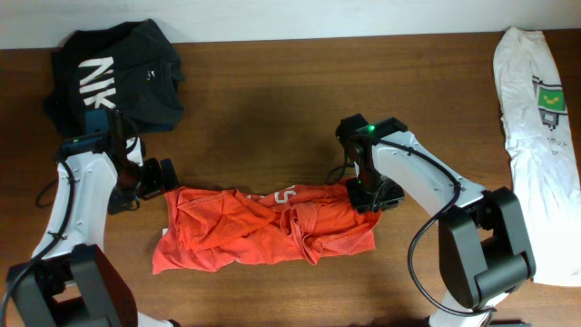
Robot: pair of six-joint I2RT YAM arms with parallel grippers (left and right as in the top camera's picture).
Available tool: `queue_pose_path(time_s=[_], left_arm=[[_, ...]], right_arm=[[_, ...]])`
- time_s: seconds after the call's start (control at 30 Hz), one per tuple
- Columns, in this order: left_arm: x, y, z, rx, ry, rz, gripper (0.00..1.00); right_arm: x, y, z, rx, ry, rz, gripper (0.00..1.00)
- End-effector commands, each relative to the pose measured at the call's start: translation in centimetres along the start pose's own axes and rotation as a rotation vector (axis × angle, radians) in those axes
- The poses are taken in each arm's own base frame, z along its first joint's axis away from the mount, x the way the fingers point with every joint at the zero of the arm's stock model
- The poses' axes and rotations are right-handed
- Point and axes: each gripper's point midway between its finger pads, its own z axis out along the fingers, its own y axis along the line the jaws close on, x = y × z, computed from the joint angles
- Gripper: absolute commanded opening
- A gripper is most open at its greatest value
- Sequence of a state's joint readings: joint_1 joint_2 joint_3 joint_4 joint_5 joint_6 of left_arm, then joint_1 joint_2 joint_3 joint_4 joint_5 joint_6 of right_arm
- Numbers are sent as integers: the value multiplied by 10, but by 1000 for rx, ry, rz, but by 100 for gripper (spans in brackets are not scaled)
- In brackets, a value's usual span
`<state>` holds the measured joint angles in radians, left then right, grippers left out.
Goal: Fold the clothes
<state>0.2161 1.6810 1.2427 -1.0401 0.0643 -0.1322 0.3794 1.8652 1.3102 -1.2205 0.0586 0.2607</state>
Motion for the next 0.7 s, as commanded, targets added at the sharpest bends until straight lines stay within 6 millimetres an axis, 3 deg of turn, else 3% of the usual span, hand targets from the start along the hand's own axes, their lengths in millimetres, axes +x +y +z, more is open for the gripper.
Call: queue_pose_path(time_s=[0.0, 0.07, 0.1, 0.23, 0.4, 0.53, 0.67], left_arm=[[0, -2, -1, 11, -2, -2, 99], [0, -2, -1, 11, -2, -2, 99], [0, -2, -1, 11, -2, -2, 99], [0, -2, -1, 11, -2, -2, 99], [0, -2, -1, 11, -2, -2, 99], [-1, -2, -1, 11, -5, -2, 99], [-1, -2, -1, 11, -5, -2, 99]], right_arm=[[2, -1, -4, -3, 0, 3, 24], [7, 2, -14, -21, 27, 6, 6], [8, 6, -19, -49, 35, 5, 4], [14, 50, -38, -308, 74, -49, 4], [19, 80, -51, -493, 106, -51, 4], [20, 111, -55, -534, 71, -130, 4], [18, 161, -57, -542, -12, -182, 4]])
